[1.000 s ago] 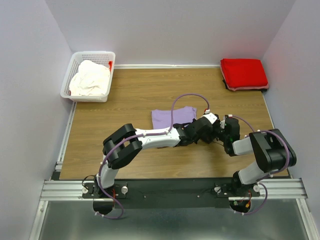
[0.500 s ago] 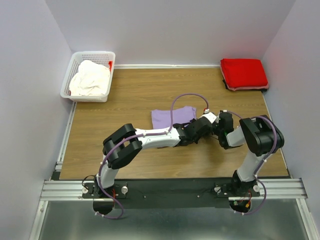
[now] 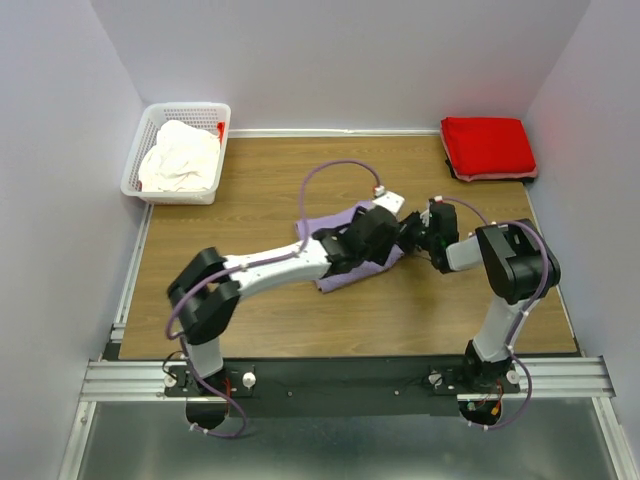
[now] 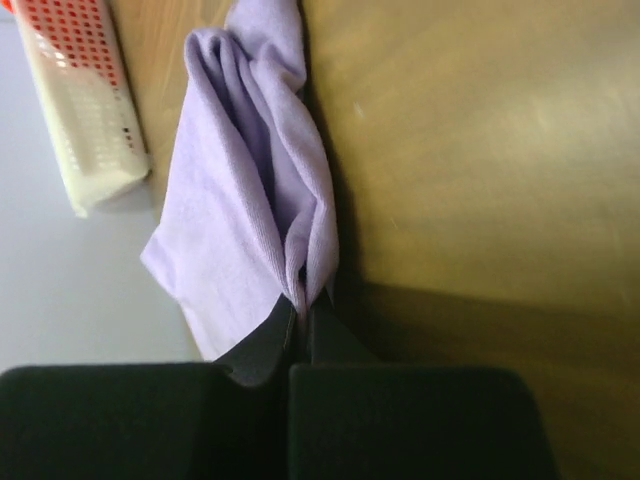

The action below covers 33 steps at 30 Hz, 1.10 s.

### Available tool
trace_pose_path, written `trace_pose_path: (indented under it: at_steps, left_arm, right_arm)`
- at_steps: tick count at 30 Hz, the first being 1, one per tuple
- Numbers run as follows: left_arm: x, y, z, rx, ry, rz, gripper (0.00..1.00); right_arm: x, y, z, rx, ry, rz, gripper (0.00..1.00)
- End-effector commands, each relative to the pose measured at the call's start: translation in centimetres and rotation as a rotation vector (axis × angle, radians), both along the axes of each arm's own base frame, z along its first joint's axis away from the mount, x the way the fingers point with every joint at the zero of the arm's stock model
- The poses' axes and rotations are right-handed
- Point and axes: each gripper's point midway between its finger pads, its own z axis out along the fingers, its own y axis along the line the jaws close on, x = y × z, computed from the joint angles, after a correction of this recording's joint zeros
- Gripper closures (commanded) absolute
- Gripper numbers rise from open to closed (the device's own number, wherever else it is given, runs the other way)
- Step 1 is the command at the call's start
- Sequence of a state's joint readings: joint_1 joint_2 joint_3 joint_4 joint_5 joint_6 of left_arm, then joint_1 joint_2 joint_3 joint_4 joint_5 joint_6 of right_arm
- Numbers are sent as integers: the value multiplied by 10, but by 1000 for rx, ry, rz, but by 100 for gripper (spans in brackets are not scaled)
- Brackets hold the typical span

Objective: Fold and stack the t-shirts
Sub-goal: Neatly place the folded tshirt to the corner

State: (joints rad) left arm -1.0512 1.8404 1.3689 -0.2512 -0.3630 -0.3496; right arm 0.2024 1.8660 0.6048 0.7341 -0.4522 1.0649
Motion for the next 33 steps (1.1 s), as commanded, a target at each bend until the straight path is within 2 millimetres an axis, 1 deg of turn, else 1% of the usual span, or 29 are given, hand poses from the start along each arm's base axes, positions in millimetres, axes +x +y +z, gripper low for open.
trace_pose_path:
  at_steps: [1,2,3,4,5,6,7,8,9,11,12,13,14,15,16,18,19,21,22,23,25,26,29,30,32,33]
  left_arm:
    - [22,60,48,-98,-42,208,31]
    - [24,71,49,-100,-40,228,30]
    - [26,85,51,-95,-47,263,27]
    - [24,103,54,-99,-49,294,23]
    - [28,124,64,-114,-65,348,19]
    - [27,142,54,-92,-56,376,18]
    - [26,155,55,-86,-60,405,16]
    - [26,165,56,-94,-61,427,16]
    - [26,187,60,-110,-71,476,15]
    - [24,210,62,-121,-80,527,13]
    - [23,218,62,-131,-81,544,13]
    - [21,235,65,-149,-91,580,13]
    - [19,242,65,-158,-94,592,13]
    - [13,251,64,-168,-99,605,13]
    - [14,260,64,-174,-103,627,13]
    - [9,268,66,-194,-110,636,13]
    - [6,272,59,-186,-102,647,13]
    - [2,279,53,-184,-90,663,13]
    - [-1,282,49,-180,-84,669,13]
    - [-3,284,46,-177,-74,673,13]
    - [-7,286,43,-180,-68,671,13]
    - [-9,286,42,-178,-59,673,13]
    - [-13,289,41,-183,-48,680,13]
    - [-15,289,40,-184,-43,677,13]
    - [-19,291,37,-183,-31,685,13]
    - [-20,291,37,-189,-28,687,14]
  right_arm:
    - [21,-11,-16,-251,-27,86,100]
    - [29,-14,-14,-289,-35,94,100]
    - [34,-16,-14,-324,-38,103,100]
    - [35,-20,-19,-366,-7,116,100]
    - [56,-24,-10,-431,-74,130,100]
    - [60,-27,-12,-464,-64,136,100]
    - [81,-31,-4,-525,-114,139,100]
    - [78,-35,-9,-558,-102,149,100]
    - [95,-39,-4,-600,-116,140,99]
    - [110,-47,0,-673,-147,149,100]
    - [128,-49,14,-696,-184,131,100]
    - [134,-57,9,-749,-179,131,100]
    - [143,-62,13,-773,-192,122,100]
    - [157,-65,21,-795,-214,110,100]
    - [166,-72,25,-834,-222,85,99]
    - [182,-81,35,-890,-263,77,100]
    - [198,-89,44,-938,-283,35,100]
    - [212,-101,52,-995,-314,26,100]
    - [213,-105,50,-1014,-299,34,100]
    - [224,-115,55,-1041,-311,15,100]
    - [233,-124,60,-1060,-325,1,100]
    - [243,-133,65,-1072,-339,-14,100]
    - [257,-147,71,-1095,-356,-37,99]
    - [265,-157,76,-1101,-364,-59,99]
    - [273,-164,81,-1114,-379,-70,99]
    - [280,-170,87,-1119,-393,-86,100]
